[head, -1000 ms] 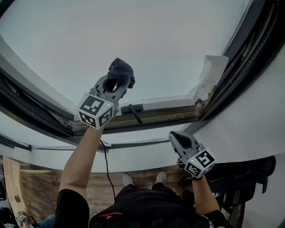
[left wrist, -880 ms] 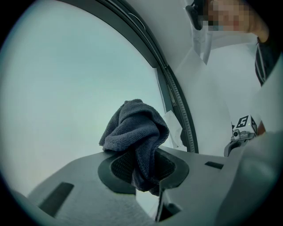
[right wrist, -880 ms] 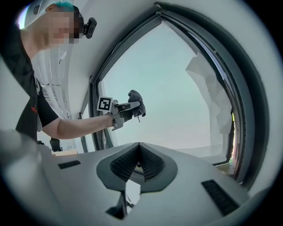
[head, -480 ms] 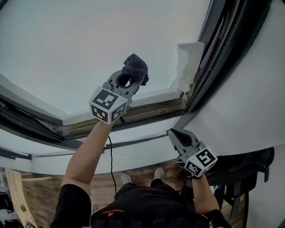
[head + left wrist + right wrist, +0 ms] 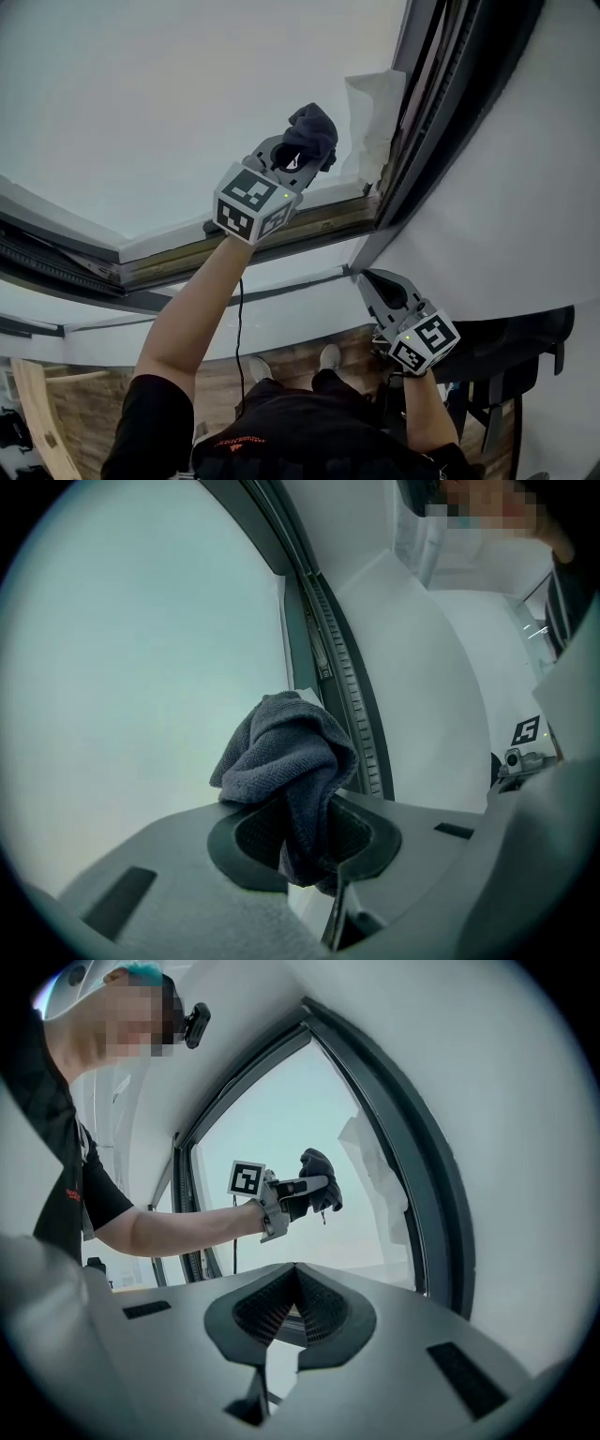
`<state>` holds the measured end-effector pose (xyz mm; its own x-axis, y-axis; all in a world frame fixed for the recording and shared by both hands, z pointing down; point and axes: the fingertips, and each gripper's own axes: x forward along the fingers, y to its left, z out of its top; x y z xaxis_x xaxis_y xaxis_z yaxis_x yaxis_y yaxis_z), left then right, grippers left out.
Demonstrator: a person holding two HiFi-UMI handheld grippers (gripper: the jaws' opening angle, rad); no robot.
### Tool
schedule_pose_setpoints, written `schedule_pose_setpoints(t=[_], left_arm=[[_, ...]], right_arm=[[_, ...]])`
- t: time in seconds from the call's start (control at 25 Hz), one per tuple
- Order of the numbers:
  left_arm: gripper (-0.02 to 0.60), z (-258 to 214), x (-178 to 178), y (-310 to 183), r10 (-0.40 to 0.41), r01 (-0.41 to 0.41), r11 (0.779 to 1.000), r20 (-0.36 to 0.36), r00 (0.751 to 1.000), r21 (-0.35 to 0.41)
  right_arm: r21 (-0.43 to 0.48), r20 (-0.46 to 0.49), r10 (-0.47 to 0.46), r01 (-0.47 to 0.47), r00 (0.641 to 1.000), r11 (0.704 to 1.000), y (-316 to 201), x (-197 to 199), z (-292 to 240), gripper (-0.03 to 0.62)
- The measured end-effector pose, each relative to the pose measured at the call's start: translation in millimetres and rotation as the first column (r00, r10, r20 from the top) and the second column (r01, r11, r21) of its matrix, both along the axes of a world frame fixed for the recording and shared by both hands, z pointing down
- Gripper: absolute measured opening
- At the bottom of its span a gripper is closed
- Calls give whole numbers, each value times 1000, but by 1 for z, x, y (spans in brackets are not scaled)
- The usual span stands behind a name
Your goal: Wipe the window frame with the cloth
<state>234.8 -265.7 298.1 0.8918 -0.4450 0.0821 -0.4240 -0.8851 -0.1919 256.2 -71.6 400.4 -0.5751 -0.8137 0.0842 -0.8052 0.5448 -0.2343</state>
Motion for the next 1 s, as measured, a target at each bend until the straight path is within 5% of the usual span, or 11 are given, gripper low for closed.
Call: schedule_pose_setpoints(t=[0.16, 0.32, 0.72, 1.0], left_arm=[[91, -6, 3, 12, 24, -24, 1000, -12, 1000, 21], [91, -8, -33, 22, 2, -1, 999, -39, 999, 37], [91, 28, -249, 23, -193, 191, 981, -102, 976, -29], [91, 56, -395, 25, -377, 371, 926, -102, 921, -72]], right_arm=[[-6, -10, -8, 8, 1000, 1000, -1, -5, 1, 3], [-17, -27, -47, 47, 999, 999, -9, -31, 4, 3], [-37, -74, -212, 210, 974, 977, -31, -172, 5, 3], [-54, -97, -306, 302, 947, 952, -47, -261, 12, 3]])
